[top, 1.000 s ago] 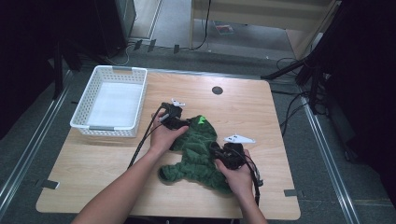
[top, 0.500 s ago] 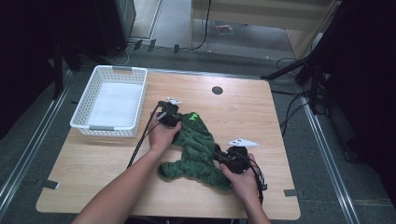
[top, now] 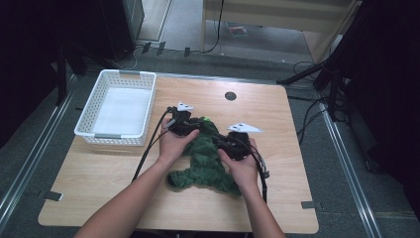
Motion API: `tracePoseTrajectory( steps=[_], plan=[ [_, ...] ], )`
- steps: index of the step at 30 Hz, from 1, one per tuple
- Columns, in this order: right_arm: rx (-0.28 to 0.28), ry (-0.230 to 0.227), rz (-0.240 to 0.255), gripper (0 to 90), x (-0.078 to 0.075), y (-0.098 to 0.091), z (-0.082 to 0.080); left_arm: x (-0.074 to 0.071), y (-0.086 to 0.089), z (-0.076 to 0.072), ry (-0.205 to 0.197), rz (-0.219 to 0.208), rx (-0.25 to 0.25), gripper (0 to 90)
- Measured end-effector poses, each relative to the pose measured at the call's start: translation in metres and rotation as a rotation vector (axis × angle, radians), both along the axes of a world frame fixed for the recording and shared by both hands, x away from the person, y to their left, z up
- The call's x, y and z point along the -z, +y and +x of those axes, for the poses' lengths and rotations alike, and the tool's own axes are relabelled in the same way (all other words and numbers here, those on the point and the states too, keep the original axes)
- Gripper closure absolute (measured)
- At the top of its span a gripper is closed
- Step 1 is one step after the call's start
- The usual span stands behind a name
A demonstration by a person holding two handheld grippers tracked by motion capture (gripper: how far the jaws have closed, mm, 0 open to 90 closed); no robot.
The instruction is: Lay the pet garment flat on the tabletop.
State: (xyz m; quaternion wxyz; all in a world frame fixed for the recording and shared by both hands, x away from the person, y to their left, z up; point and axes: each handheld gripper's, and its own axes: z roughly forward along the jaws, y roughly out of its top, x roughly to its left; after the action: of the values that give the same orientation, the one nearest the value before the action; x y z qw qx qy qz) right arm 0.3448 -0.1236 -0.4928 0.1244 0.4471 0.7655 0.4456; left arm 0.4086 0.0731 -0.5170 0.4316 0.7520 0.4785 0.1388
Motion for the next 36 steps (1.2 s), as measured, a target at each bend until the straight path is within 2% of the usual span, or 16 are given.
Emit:
tracePoseTrajectory(
  steps=[2, 3, 8, 11, 12, 14, 17, 20, 24, 26, 29, 31, 36],
  plan=[
    [0.009, 0.041, -0.078, 76.6, 0.016, 0.01, 0.008, 0.006, -0.003, 0.0, 0.007, 0.031, 0.018, 64.9],
    [0.018, 0.064, -0.088, 76.3, 0.023, 0.011, 0.009, 0.009, -0.003, 0.0, 0.015, 0.044, 0.022, 64.3],
    [0.081, 0.099, -0.066, 74.7, 0.038, -0.004, 0.002, 0.023, 0.004, 0.009, 0.065, 0.082, -0.022, 63.4],
    [0.067, 0.133, -0.041, 72.4, 0.044, -0.012, 0.006, 0.024, 0.01, 0.013, 0.085, 0.042, -0.039, 63.0],
    [0.056, 0.128, -0.039, 70.3, 0.043, -0.012, 0.006, 0.022, 0.011, 0.013, 0.075, 0.04, -0.041, 62.4],
    [0.039, 0.078, -0.027, 65.7, 0.036, -0.012, 0.003, 0.011, 0.016, 0.01, 0.049, 0.014, -0.043, 60.6],
    [0.013, 0.027, 0.021, 63.1, 0.023, -0.015, -0.007, -0.005, 0.025, 0.002, 0.0, -0.016, -0.035, 56.8],
    [-0.001, 0.003, 0.03, 63.0, 0.011, -0.023, -0.018, -0.014, 0.032, -0.012, -0.027, -0.015, -0.028, 51.1],
    [-0.019, -0.008, 0.036, 62.0, 0.004, -0.038, -0.039, -0.02, 0.041, -0.04, -0.039, -0.055, 0.009, 48.5],
    [-0.021, 0.005, 0.036, 59.1, 0.005, -0.045, -0.052, -0.02, 0.045, -0.058, -0.041, -0.081, 0.037, 48.2],
    [-0.029, 0.016, 0.033, 58.1, 0.011, -0.057, -0.072, -0.016, 0.049, -0.082, -0.033, -0.091, 0.061, 48.2],
    [-0.019, 0.019, 0.026, 58.1, 0.015, -0.066, -0.082, -0.012, 0.05, -0.093, -0.037, -0.087, 0.061, 48.2],
    [0.023, 0.03, 0.048, 58.7, 0.024, -0.087, -0.099, 0.001, 0.059, -0.121, -0.03, -0.087, 0.048, 48.9]
  ],
)
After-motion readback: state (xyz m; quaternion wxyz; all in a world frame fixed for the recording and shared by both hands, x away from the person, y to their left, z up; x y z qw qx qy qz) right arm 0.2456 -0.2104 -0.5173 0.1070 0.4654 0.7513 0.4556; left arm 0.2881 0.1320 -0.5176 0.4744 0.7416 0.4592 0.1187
